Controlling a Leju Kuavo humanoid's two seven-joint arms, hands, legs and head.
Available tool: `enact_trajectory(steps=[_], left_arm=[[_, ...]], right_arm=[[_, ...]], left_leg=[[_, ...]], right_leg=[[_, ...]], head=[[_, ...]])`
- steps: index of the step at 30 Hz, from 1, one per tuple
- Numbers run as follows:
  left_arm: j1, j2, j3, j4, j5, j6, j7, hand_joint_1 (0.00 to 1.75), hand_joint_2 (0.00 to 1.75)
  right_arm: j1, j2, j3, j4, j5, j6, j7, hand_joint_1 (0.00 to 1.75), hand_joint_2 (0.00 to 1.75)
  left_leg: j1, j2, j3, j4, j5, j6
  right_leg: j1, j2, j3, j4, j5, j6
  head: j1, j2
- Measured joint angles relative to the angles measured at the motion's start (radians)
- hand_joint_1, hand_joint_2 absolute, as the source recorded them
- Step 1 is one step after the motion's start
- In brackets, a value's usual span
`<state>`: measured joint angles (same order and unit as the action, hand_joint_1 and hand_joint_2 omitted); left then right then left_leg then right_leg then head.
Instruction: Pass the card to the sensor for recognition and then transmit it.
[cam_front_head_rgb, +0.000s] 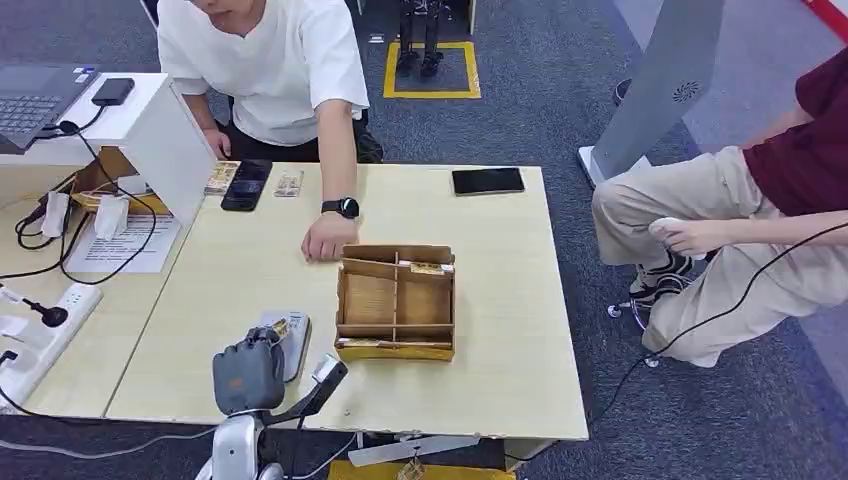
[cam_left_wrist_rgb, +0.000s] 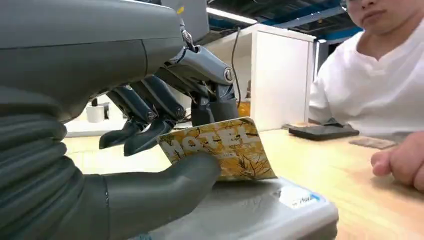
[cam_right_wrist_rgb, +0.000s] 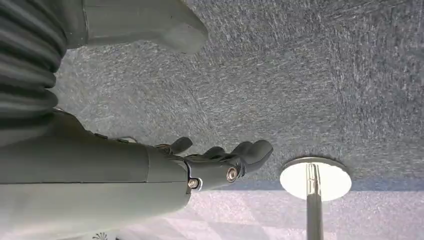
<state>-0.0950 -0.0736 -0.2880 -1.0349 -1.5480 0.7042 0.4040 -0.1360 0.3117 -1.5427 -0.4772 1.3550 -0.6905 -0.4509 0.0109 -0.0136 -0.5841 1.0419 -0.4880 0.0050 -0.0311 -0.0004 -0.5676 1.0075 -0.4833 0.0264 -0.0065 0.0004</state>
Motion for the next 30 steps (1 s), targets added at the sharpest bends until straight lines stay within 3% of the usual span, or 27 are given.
enact_trajectory(steps=[15, 17, 19, 22, 23, 25, 27, 28, 29, 30], left_arm=[[-0.018, 0.011, -0.021, 0.048, -0.001, 0.001, -0.018, 1.75, 1.75], [-0.016, 0.009, -0.019, 0.047, 0.014, 0.001, -0.052, 1.75, 1.75], [0.003, -0.005, 0.005, 0.019, 0.092, 0.002, -0.126, 1.75, 1.75], [0.020, -0.023, 0.029, -0.007, 0.131, 0.002, -0.170, 1.75, 1.75], [0.027, -0.035, 0.043, -0.021, 0.152, 0.002, -0.208, 1.75, 1.75], [0.033, -0.094, 0.122, -0.071, 0.326, 0.003, -0.422, 1.75, 1.75], [0.021, -0.154, 0.236, -0.100, 0.680, 0.003, -0.722, 1.75, 1.75], [0.013, -0.177, 0.262, -0.114, 0.851, 0.002, -0.812, 1.75, 1.75], [0.004, -0.195, 0.277, -0.133, 1.002, 0.001, -0.853, 1.75, 1.75], [-0.003, -0.209, 0.284, -0.149, 1.094, 0.001, -0.842, 1.75, 1.75]], right_arm=[[-0.001, -0.006, 0.000, 0.011, -0.003, 0.000, 0.000, 0.00, 1.75], [-0.001, -0.006, 0.000, 0.011, -0.003, 0.000, 0.000, 0.00, 1.75], [-0.001, -0.006, 0.000, 0.010, -0.006, 0.000, 0.001, 0.00, 1.75], [-0.002, -0.006, 0.000, 0.010, -0.009, 0.000, 0.002, 0.00, 1.75], [-0.002, -0.006, 0.000, 0.010, -0.009, 0.000, 0.002, 0.00, 1.75], [-0.001, -0.006, 0.000, 0.005, -0.013, 0.000, 0.005, 0.00, 1.75], [-0.002, 0.002, -0.001, -0.011, -0.025, 0.000, 0.011, 0.00, 1.75], [-0.002, 0.006, -0.001, -0.017, -0.029, 0.000, 0.014, 0.00, 1.75], [-0.002, 0.009, -0.001, -0.023, -0.032, 0.000, 0.019, 0.00, 1.75], [-0.002, 0.010, -0.001, -0.027, -0.034, 0.000, 0.021, 0.00, 1.75]], left_leg=[[0.000, 0.000, 0.002, 0.000, 0.000, 0.000], [0.000, 0.000, 0.003, 0.000, 0.000, 0.000], [0.000, 0.000, 0.004, 0.000, 0.000, 0.000], [0.000, 0.000, 0.003, 0.000, 0.000, 0.000], [0.000, 0.000, 0.003, 0.000, 0.000, 0.000], [0.000, -0.002, 0.002, 0.000, 0.001, 0.001], [0.000, -0.002, 0.002, 0.000, 0.000, 0.001], [0.000, -0.001, 0.003, 0.000, 0.000, 0.001], [0.000, -0.001, 0.002, 0.000, 0.000, 0.001], [0.000, -0.001, 0.003, 0.000, 0.000, 0.001]], right_leg=[[0.000, -0.001, 0.003, 0.000, 0.000, 0.000], [0.000, -0.001, 0.004, 0.000, 0.000, 0.000], [0.000, -0.001, 0.004, 0.000, 0.000, 0.000], [0.000, -0.001, 0.004, 0.000, 0.000, 0.000], [0.000, -0.001, 0.004, 0.000, 0.000, 0.000], [0.000, -0.002, 0.003, 0.000, 0.000, 0.000], [0.000, -0.002, 0.003, 0.000, 0.000, 0.000], [0.000, -0.001, 0.003, 0.000, 0.001, 0.000], [0.000, -0.001, 0.003, 0.000, 0.001, 0.000], [0.000, -0.002, 0.003, 0.000, 0.001, 0.000]], head=[[0.000, 0.000], [0.000, 0.000], [0.000, 0.000], [0.000, 0.000], [0.000, 0.000], [0.000, 0.000], [0.001, 0.000], [0.001, 0.000], [0.000, 0.000], [0.000, 0.000]])
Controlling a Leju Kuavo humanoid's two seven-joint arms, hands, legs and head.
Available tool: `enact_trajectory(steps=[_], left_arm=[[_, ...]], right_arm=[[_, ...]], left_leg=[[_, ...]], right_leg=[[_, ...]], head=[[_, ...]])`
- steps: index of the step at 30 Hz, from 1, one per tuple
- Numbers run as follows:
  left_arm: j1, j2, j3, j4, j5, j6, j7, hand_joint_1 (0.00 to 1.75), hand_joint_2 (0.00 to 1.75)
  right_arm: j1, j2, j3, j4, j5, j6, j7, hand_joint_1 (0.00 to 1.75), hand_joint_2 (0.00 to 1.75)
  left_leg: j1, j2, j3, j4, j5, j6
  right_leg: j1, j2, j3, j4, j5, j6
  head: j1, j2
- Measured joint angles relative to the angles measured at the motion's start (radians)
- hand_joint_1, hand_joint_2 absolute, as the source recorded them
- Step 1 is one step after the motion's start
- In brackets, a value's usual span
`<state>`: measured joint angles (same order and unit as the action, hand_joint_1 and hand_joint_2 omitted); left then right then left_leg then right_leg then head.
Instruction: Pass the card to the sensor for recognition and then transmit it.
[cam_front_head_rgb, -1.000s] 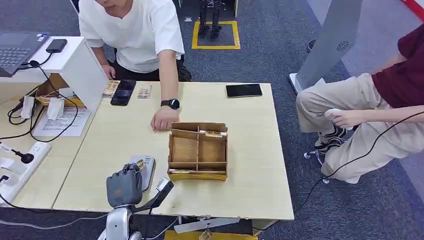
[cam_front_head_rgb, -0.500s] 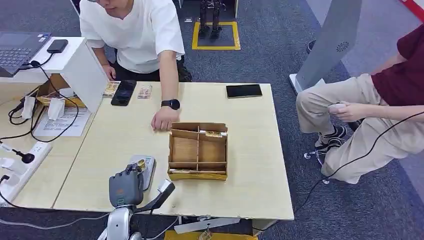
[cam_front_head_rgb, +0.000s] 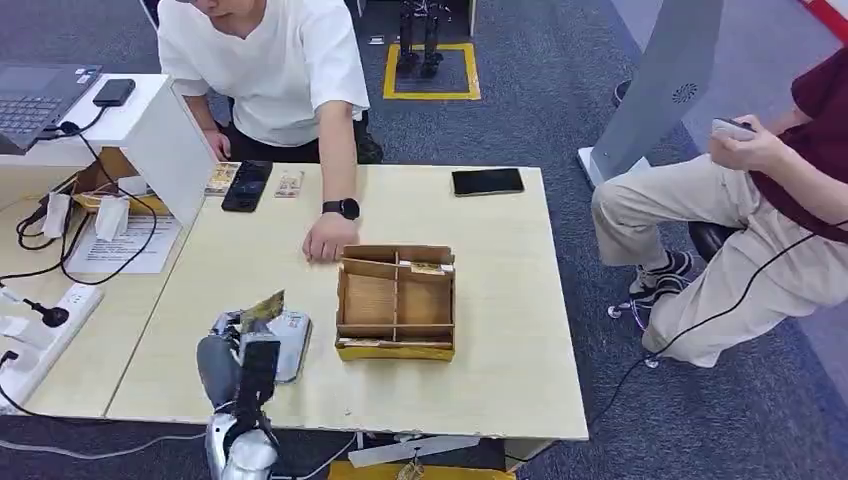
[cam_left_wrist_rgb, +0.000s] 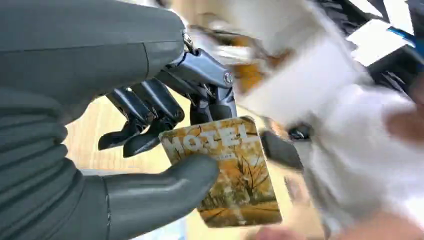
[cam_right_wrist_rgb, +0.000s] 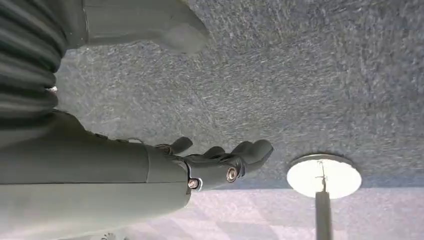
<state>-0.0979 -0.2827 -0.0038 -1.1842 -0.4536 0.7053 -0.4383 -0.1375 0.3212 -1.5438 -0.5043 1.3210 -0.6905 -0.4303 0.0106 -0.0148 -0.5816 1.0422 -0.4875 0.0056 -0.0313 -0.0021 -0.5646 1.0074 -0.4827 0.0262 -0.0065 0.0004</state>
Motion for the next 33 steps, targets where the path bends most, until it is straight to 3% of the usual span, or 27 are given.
enact_trajectory(steps=[1, 4, 8, 16, 19, 23, 33], left_arm=[[-0.002, -0.001, 0.003, -0.017, 0.047, -0.001, 0.014, 1.75, 1.75], [-0.001, -0.004, 0.016, -0.041, -0.068, -0.003, 0.012, 1.75, 1.75], [0.000, -0.007, 0.016, -0.082, 0.092, -0.003, -0.079, 1.75, 1.75], [-0.036, -0.008, 0.005, -0.214, 0.018, -0.004, -0.021, 1.75, 1.75], [-0.077, -0.009, 0.005, -0.217, 0.008, -0.004, 0.004, 1.75, 1.75], [-0.149, -0.015, 0.005, -0.197, 0.095, -0.004, 0.047, 1.75, 1.75], [-0.150, -0.015, 0.005, -0.197, 0.095, -0.004, 0.047, 1.75, 1.75]], right_arm=[[0.000, 0.001, 0.000, -0.006, -0.002, 0.000, 0.002, 0.00, 1.75], [-0.001, 0.003, 0.000, -0.014, -0.002, 0.000, 0.002, 0.00, 1.75], [0.000, 0.003, -0.001, -0.022, -0.002, 0.000, 0.002, 0.00, 1.75], [-0.001, 0.005, -0.002, -0.024, 0.042, 0.000, -0.002, 0.00, 1.75], [-0.003, 0.006, -0.001, -0.024, 0.056, 0.000, -0.003, 0.00, 1.75], [-0.004, 0.006, -0.001, -0.024, 0.061, 0.000, -0.008, 0.00, 1.75], [-0.004, 0.006, -0.001, -0.024, 0.061, 0.000, -0.008, 0.00, 1.75]], left_leg=[[0.000, 0.000, 0.000, 0.000, 0.000, 0.000], [0.000, 0.000, 0.000, 0.000, 0.000, 0.000], [0.000, 0.001, 0.000, 0.000, 0.000, 0.000], [0.000, 0.001, -0.001, 0.000, 0.000, 0.000], [0.000, 0.001, -0.001, 0.000, 0.000, 0.000], [0.000, 0.000, -0.001, 0.000, 0.001, 0.000], [0.000, 0.000, -0.001, 0.000, 0.001, 0.000]], right_leg=[[0.000, 0.000, 0.000, 0.000, 0.000, 0.000], [0.000, 0.000, 0.000, 0.000, 0.000, 0.000], [0.001, 0.002, -0.002, 0.000, 0.000, 0.000], [0.000, 0.002, -0.002, 0.000, 0.000, 0.000], [0.000, 0.001, -0.002, 0.000, 0.000, 0.000], [0.000, 0.001, -0.001, 0.000, 0.000, 0.000], [0.000, 0.001, -0.001, 0.000, 0.000, 0.000]], head=[[0.002, 0.000], [0.000, 0.000], [0.000, 0.000], [0.000, 0.000], [0.000, 0.000], [0.000, 0.000], [0.000, 0.000]])
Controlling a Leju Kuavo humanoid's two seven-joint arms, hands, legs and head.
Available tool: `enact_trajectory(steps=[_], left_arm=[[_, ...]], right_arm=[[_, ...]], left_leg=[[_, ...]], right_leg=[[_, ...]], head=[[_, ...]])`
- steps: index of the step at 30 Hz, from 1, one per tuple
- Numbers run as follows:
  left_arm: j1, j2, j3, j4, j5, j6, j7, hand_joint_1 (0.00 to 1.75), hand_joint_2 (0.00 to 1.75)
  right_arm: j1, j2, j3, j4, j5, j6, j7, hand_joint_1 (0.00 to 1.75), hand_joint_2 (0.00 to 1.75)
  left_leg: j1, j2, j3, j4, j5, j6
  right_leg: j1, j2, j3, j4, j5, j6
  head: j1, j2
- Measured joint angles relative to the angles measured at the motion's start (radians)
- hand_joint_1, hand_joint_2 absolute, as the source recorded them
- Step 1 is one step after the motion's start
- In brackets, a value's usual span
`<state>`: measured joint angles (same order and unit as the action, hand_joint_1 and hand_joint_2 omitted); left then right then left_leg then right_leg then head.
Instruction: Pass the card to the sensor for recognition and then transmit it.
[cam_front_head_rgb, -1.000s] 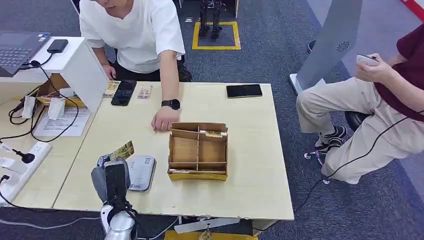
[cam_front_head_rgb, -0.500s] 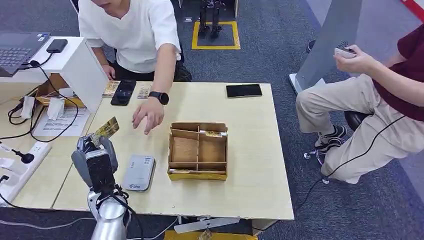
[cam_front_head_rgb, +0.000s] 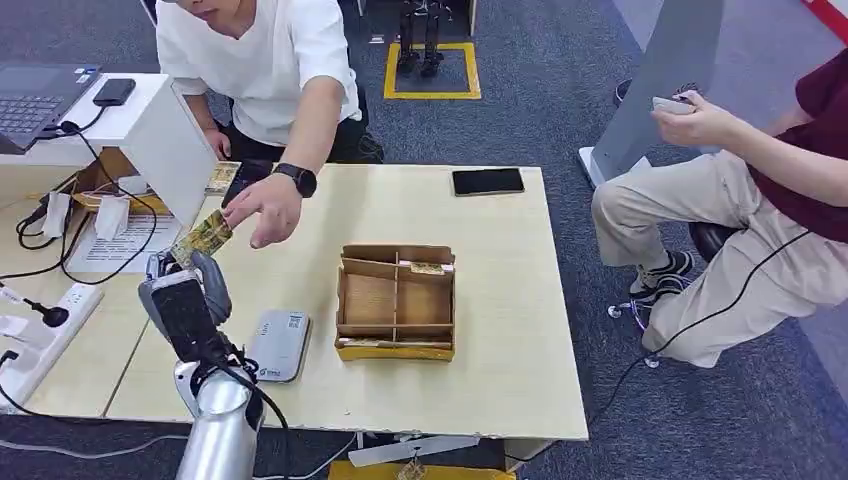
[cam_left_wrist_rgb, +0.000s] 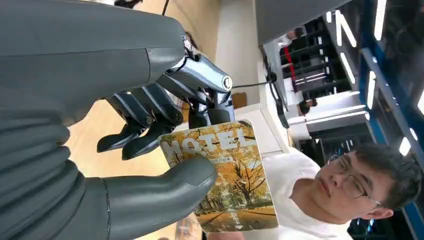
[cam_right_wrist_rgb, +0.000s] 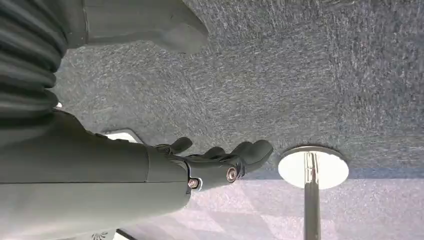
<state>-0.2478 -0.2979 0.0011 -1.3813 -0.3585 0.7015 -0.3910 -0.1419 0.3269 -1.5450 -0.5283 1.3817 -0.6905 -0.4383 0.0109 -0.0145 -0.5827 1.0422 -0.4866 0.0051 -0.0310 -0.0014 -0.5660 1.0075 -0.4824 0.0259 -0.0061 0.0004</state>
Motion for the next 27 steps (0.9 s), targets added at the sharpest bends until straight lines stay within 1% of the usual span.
enact_trajectory(steps=[4, 5, 6, 7, 8, 9, 12, 14, 15, 16, 17, 22, 23, 27], left_arm=[[-0.016, -0.002, 0.000, 0.009, 0.007, 0.000, 0.005, 1.75, 1.75], [-0.041, -0.003, 0.000, 0.024, 0.013, 0.000, 0.005, 1.75, 1.75], [-0.046, -0.003, 0.000, 0.027, 0.011, 0.000, 0.005, 1.75, 1.75], [-0.079, -0.002, 0.008, 0.057, -0.032, 0.000, 0.019, 1.75, 1.75], [-0.128, 0.000, 0.042, 0.110, -0.138, 0.000, 0.037, 1.75, 1.75], [-0.155, 0.000, 0.062, 0.145, -0.155, 0.000, 0.040, 1.75, 1.75], [-0.174, 0.000, 0.083, 0.189, -0.159, 0.000, 0.041, 1.75, 1.75], [-0.174, 0.000, 0.084, 0.196, -0.186, 0.000, 0.048, 1.62, 1.75], [-0.175, 0.000, 0.085, 0.201, -0.204, 0.000, 0.051, 0.93, 1.75], [-0.176, 0.000, 0.086, 0.206, -0.213, 0.000, 0.058, 0.14, 1.75], [-0.177, 0.000, 0.087, 0.212, -0.217, 0.000, 0.059, 0.00, 1.75], [-0.177, 0.002, 0.087, 0.240, -0.237, 0.000, 0.060, 0.00, 1.75], [-0.176, 0.002, 0.087, 0.243, -0.243, 0.000, 0.058, 0.00, 0.00], [-0.162, -0.002, 0.087, 0.233, -0.280, 0.000, 0.055, 0.00, 0.00]], right_arm=[[-0.001, 0.000, 0.000, 0.000, 0.000, 0.000, -0.002, 0.00, 1.75], [-0.003, 0.000, 0.000, 0.001, 0.001, 0.000, -0.004, 0.00, 1.75], [-0.003, 0.000, 0.000, 0.001, 0.001, 0.000, -0.004, 0.00, 1.75], [-0.004, 0.000, 0.000, 0.003, 0.014, 0.000, -0.003, 0.00, 1.75], [-0.007, 0.000, 0.002, 0.008, 0.027, 0.000, 0.001, 0.00, 1.75], [-0.009, 0.000, 0.004, 0.013, 0.031, 0.000, 0.007, 0.00, 1.75], [-0.009, 0.000, 0.004, 0.016, 0.031, 0.000, 0.009, 0.00, 1.75], [-0.010, 0.000, 0.005, 0.018, 0.032, 0.000, 0.010, 0.00, 1.75], [-0.010, 0.000, 0.006, 0.019, 0.034, 0.000, 0.010, 0.00, 1.75], [-0.010, 0.000, 0.007, 0.020, 0.034, 0.000, 0.013, 0.00, 1.75], [-0.011, 0.000, 0.009, 0.021, 0.035, 0.000, 0.016, 0.00, 1.75], [-0.012, 0.000, 0.011, 0.026, 0.027, 0.000, 0.019, 0.00, 1.75], [-0.012, 0.000, 0.012, 0.027, 0.024, 0.000, 0.019, 0.00, 1.75], [-0.012, 0.000, 0.013, 0.029, 0.010, 0.000, 0.018, 0.00, 1.75]], left_leg=[[0.000, 0.000, 0.000, 0.000, 0.000, 0.000], [0.000, 0.000, 0.000, 0.000, 0.000, 0.000], [0.000, 0.000, 0.000, 0.000, 0.000, 0.000], [0.000, -0.001, -0.001, 0.000, 0.000, 0.000], [0.000, -0.001, -0.001, 0.000, 0.000, 0.000], [0.000, -0.001, -0.001, 0.000, 0.000, 0.000], [0.000, -0.001, -0.001, 0.000, 0.000, 0.000], [0.000, -0.001, -0.001, 0.000, 0.000, 0.000], [0.000, -0.001, -0.001, 0.000, 0.000, 0.000], [0.000, -0.001, -0.001, 0.000, 0.000, 0.000], [0.000, -0.001, -0.001, 0.000, 0.000, 0.000], [0.000, -0.001, -0.001, 0.000, 0.000, 0.000], [0.000, -0.001, -0.001, 0.000, 0.000, 0.000], [0.000, -0.001, -0.001, 0.000, 0.000, 0.000]], right_leg=[[0.000, 0.000, 0.000, 0.000, 0.000, 0.000], [0.000, 0.000, 0.000, 0.000, 0.000, 0.000], [0.000, 0.000, 0.000, 0.000, 0.000, 0.000], [0.000, 0.000, 0.000, 0.000, 0.000, 0.000], [0.000, 0.000, 0.000, 0.000, 0.000, 0.000], [0.000, 0.000, 0.000, 0.000, 0.000, 0.000], [0.000, 0.000, -0.001, 0.000, 0.000, 0.000], [0.000, 0.000, -0.001, 0.000, 0.000, 0.000], [0.000, 0.000, -0.001, 0.000, 0.000, 0.000], [0.000, 0.000, -0.001, 0.000, 0.000, 0.000], [0.000, 0.000, -0.001, 0.000, 0.000, 0.000], [0.000, 0.000, -0.001, 0.000, 0.000, 0.000], [0.000, 0.000, -0.001, 0.000, 0.000, 0.000], [0.000, 0.000, -0.001, 0.000, 0.000, 0.000]], head=[[0.000, 0.000], [0.000, 0.000], [0.000, 0.000], [0.000, 0.000], [0.000, 0.000], [0.000, 0.000], [0.000, 0.000], [0.000, 0.000], [0.000, 0.000], [0.000, 0.000], [0.000, 0.000], [0.000, 0.000], [0.000, 0.000], [0.000, 0.000]])
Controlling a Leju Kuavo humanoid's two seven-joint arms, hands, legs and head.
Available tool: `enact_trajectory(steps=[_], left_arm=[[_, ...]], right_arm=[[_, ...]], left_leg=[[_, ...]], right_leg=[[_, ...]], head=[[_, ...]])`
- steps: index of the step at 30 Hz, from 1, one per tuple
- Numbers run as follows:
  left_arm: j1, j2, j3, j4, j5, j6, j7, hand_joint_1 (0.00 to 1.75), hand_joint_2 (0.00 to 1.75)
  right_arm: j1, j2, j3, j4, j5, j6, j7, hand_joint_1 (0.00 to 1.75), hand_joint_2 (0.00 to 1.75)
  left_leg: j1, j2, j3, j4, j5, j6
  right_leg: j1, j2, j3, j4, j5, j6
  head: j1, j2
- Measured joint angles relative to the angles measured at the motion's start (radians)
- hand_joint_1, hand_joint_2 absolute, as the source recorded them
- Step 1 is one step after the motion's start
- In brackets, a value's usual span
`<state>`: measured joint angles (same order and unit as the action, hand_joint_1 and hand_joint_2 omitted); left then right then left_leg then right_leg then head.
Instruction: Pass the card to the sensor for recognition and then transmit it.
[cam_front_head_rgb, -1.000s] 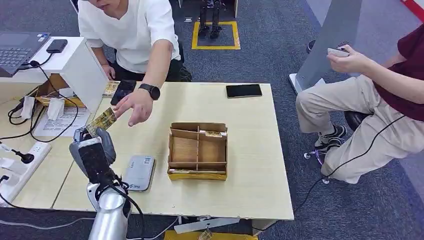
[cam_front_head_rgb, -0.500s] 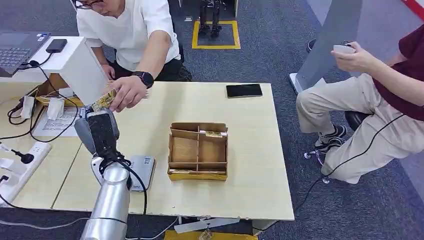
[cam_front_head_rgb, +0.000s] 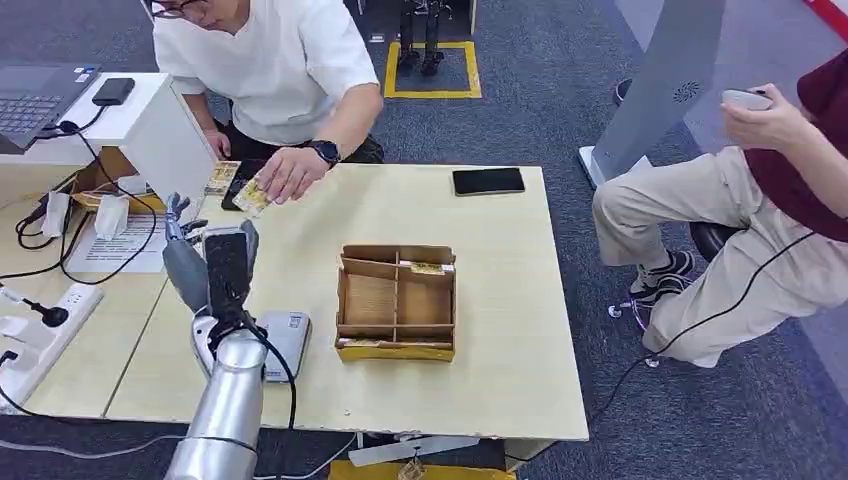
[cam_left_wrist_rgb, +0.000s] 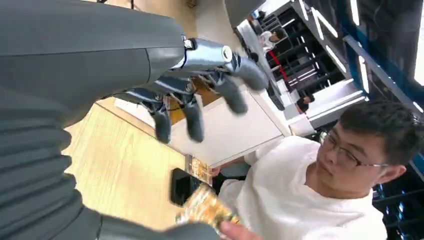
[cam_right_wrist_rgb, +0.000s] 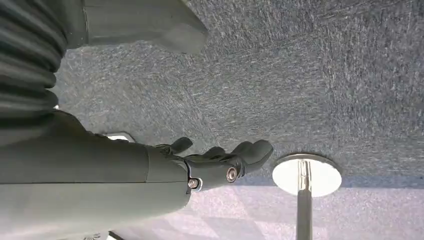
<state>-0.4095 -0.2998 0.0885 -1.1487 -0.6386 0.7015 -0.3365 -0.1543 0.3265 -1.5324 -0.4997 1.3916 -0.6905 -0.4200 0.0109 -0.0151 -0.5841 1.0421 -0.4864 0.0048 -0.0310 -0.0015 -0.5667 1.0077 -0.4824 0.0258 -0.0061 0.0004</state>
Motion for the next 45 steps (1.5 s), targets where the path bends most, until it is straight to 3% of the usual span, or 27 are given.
enact_trajectory(steps=[4, 15, 16, 26, 33, 41, 45], left_arm=[[0.028, -0.002, 0.000, -0.051, -0.006, 0.000, 0.002, 0.00, 0.00], [0.128, -0.013, -0.036, -0.254, 0.128, 0.000, -0.030, 0.00, 0.00], [0.136, -0.012, -0.046, -0.272, 0.147, 0.000, -0.035, 0.00, 1.75], [0.270, 0.010, -0.159, -0.467, 0.274, 0.000, -0.144, 0.00, 1.75], [0.370, 0.025, -0.217, -0.564, 0.287, 0.000, -0.222, 0.00, 1.75], [0.432, 0.029, -0.243, -0.611, 0.286, -0.001, -0.232, 0.00, 1.75], [0.453, 0.034, -0.267, -0.634, 0.352, -0.002, -0.241, 0.00, 1.75]], right_arm=[[0.000, 0.000, 0.000, 0.001, -0.013, 0.000, -0.001, 0.00, 1.75], [0.002, -0.002, -0.007, -0.001, -0.064, 0.000, -0.012, 0.00, 1.75], [0.002, -0.001, -0.009, -0.002, -0.068, 0.000, -0.013, 0.00, 1.75], [0.003, 0.000, -0.012, -0.019, -0.113, 0.000, -0.013, 0.00, 1.75], [0.005, 0.000, -0.015, -0.021, -0.126, 0.000, -0.022, 0.00, 1.75], [0.005, 0.000, -0.019, -0.021, -0.128, 0.000, -0.025, 0.00, 1.75], [0.006, 0.000, -0.019, -0.021, -0.140, 0.000, -0.025, 0.00, 1.75]], left_leg=[[0.000, 0.000, 0.000, 0.000, 0.000, 0.000], [0.000, 0.000, 0.000, 0.000, 0.000, 0.000], [0.000, 0.000, 0.000, 0.000, 0.000, 0.000], [0.000, 0.000, -0.001, 0.000, -0.001, 0.000], [0.000, 0.001, -0.001, 0.000, -0.001, 0.000], [0.000, 0.000, -0.001, 0.000, -0.001, 0.000], [0.000, 0.001, 0.000, 0.000, -0.001, 0.000]], right_leg=[[0.000, 0.000, 0.000, 0.000, 0.000, 0.000], [0.000, 0.000, 0.000, 0.000, 0.000, 0.000], [0.000, 0.000, 0.000, 0.000, 0.000, 0.000], [0.000, 0.000, -0.001, 0.000, 0.000, 0.000], [0.000, 0.000, -0.001, 0.000, 0.000, 0.000], [0.000, 0.000, -0.001, 0.000, 0.000, 0.000], [0.000, 0.000, -0.001, 0.000, 0.000, 0.000]], head=[[0.000, 0.000], [0.000, 0.000], [0.000, 0.000], [0.000, 0.000], [0.000, 0.000], [0.000, 0.000], [0.000, 0.000]])
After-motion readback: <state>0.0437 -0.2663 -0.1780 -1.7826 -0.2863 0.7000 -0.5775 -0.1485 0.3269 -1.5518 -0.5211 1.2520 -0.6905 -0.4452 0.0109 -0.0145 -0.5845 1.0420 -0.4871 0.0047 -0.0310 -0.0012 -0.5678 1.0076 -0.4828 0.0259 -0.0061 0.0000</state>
